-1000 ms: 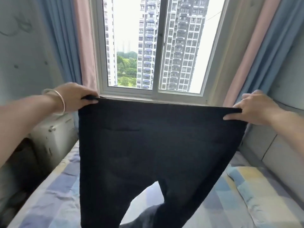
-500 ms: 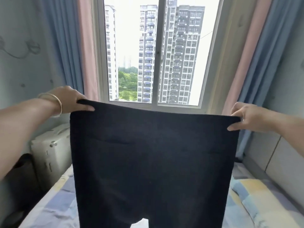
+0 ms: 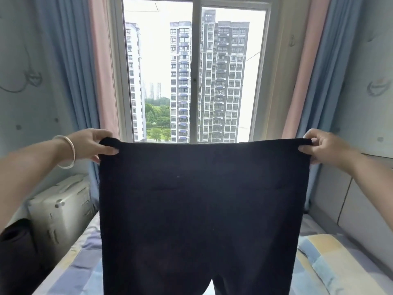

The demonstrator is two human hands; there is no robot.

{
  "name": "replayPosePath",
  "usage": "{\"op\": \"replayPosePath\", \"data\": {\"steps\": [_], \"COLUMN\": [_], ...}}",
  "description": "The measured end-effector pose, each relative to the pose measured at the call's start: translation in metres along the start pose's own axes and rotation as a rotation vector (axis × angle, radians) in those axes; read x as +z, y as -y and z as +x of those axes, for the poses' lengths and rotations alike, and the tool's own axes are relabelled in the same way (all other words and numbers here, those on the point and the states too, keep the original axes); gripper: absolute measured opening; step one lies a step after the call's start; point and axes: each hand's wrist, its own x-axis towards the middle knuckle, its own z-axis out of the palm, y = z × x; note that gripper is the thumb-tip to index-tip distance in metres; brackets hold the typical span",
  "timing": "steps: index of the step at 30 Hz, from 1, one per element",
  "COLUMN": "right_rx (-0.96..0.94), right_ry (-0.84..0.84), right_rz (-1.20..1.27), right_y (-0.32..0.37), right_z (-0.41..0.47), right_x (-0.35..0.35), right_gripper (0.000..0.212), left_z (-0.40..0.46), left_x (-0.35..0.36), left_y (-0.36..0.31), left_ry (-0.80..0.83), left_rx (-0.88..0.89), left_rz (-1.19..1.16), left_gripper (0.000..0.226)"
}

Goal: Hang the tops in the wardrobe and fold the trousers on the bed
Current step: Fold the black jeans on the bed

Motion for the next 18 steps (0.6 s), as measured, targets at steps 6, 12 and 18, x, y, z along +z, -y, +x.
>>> {"op": "replayPosePath", "data": {"steps": [6,12,18], "right_rx": [-0.239,0.071,0.130], "right_ry": [-0.465,-0.125,0.021], "right_rz": [-0.016,0.626,0.802], "right_y": [0.051,0.068,0.044], "right_z": [0.035,0.029,0.013], "right_x": [-0.041,-0.030,-0.007], "right_gripper": [0.018,0.030,0.030], "left_z": [0.035,0.050,0.047], "left_x": [-0.037,-0.018,0.008], "left_y": [-0.052,-0.050,-0.009], "left_ry": [-0.652,-0.457,-0.226], "left_rx": [0.176,-0.102,-0.332], "left_rz": [0.028,-0.752,-0.784], "left_gripper": [0.019,0.091,0.053]}}
